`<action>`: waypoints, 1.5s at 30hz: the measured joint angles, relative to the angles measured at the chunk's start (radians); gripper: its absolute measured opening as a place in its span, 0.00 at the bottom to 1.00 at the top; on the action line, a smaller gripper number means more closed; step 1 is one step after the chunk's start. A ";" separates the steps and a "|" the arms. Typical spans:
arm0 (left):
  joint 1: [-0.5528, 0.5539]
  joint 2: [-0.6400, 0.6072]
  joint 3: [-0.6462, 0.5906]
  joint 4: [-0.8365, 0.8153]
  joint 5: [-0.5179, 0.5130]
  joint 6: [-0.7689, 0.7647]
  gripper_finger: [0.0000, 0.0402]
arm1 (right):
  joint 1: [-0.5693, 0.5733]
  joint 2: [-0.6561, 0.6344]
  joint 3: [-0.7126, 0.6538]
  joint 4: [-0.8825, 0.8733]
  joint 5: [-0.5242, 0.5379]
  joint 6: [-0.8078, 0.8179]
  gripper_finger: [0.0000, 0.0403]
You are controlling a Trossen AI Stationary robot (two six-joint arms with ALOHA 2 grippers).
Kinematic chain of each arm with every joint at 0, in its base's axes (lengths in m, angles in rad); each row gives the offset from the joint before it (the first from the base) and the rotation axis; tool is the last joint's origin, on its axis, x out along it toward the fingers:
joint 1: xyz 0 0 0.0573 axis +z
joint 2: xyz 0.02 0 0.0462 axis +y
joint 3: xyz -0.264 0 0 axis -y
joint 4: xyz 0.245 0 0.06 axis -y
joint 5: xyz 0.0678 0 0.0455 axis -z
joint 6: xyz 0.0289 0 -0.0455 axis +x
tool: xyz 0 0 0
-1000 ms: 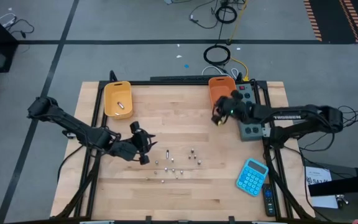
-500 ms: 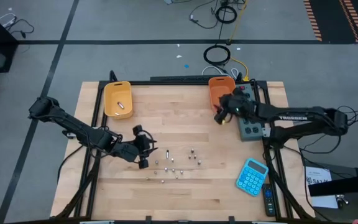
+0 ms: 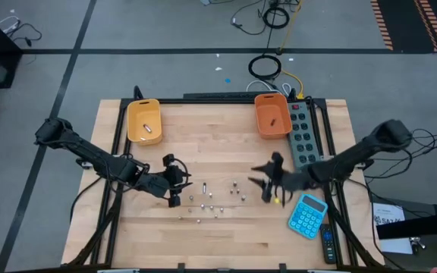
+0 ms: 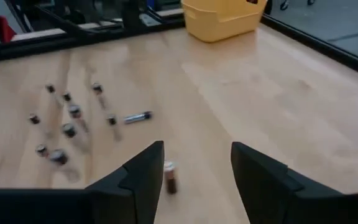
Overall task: Sort batteries
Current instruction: Put the black battery into the orange bin
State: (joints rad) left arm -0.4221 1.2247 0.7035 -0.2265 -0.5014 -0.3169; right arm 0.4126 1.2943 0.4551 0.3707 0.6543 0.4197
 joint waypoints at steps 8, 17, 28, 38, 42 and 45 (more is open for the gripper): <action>0.001 0.000 0.000 0.000 -0.004 0.005 0.35 | 0.158 0.280 0.135 0.007 0.108 0.057 0.44; 0.002 0.000 0.000 -0.001 -0.003 0.007 0.35 | 0.172 0.395 0.188 0.007 0.109 0.135 0.48; 0.002 0.000 0.000 -0.002 0.002 0.006 0.35 | 0.194 0.507 0.188 0.056 0.242 0.145 0.49; 0.002 0.000 0.000 -0.009 -0.006 0.008 0.35 | 0.196 0.613 0.188 0.203 0.249 0.129 0.49; 0.002 0.000 0.000 -0.029 -0.009 0.008 0.35 | 0.192 0.626 0.188 0.204 0.234 0.142 0.42; 0.002 0.000 0.000 -0.030 -0.011 0.008 0.35 | 0.189 0.626 0.188 0.201 0.231 0.151 0.32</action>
State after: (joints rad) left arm -0.4206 1.2247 0.7034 -0.2560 -0.5129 -0.3092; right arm 0.6014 1.9201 0.6426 0.5721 0.8848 0.5708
